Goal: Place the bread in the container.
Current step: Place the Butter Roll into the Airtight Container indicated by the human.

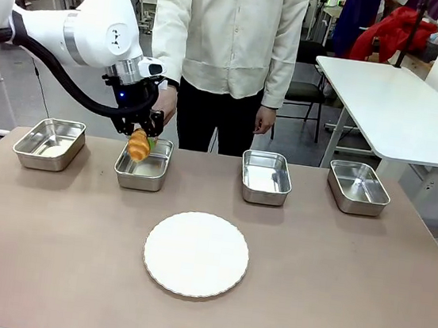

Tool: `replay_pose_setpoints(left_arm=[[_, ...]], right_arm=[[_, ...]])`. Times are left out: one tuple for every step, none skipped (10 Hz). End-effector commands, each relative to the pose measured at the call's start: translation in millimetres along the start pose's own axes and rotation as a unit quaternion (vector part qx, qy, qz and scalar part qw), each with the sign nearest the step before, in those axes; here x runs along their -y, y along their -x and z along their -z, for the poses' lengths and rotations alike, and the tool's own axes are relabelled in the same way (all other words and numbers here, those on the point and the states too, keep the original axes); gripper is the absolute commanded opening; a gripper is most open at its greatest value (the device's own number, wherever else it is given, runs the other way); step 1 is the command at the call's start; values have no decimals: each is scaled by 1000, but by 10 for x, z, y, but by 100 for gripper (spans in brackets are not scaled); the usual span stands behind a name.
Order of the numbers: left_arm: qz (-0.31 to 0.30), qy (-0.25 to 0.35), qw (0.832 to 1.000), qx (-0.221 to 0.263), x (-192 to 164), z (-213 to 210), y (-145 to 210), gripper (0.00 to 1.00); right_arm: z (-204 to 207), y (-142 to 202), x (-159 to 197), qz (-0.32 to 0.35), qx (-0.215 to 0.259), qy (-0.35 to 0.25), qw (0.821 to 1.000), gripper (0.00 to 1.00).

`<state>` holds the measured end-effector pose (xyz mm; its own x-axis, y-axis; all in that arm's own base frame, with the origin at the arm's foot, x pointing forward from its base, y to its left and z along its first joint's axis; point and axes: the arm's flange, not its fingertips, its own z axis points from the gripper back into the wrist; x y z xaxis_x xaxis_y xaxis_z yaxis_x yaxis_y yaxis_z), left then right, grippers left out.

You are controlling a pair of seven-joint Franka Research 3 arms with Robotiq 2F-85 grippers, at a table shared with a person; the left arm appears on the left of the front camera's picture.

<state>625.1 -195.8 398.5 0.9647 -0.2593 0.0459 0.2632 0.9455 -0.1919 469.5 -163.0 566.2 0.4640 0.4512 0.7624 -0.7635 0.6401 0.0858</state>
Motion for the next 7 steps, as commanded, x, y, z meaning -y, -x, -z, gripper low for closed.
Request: replay_pose_setpoints(left_arm=[[-8, -9, 1000, 25, -12, 55, -20, 45], [-7, -7, 1000, 26, -9, 79, -48, 45], [7, 4, 999, 31, -5, 99, -69, 100], [7, 21, 999, 35, -19, 68, -89, 100], [6, 18, 999, 35, -22, 65, -91, 100], [5, 16, 999, 34, -24, 64, -93, 100], [6, 16, 999, 33, -18, 50, -109, 100]], right_arm=[[-12, -14, -10, -2, 5, -1, 1000, 100], [-12, -14, -10, -2, 5, -1, 1000, 100], [-12, -14, -10, -2, 5, -1, 1000, 100], [-12, -14, -10, -2, 5, -1, 1000, 100], [-12, -14, -10, -2, 5, -1, 1000, 100], [-12, -14, -10, -2, 5, -1, 1000, 100], [-12, -14, -10, -2, 5, -1, 1000, 100]])
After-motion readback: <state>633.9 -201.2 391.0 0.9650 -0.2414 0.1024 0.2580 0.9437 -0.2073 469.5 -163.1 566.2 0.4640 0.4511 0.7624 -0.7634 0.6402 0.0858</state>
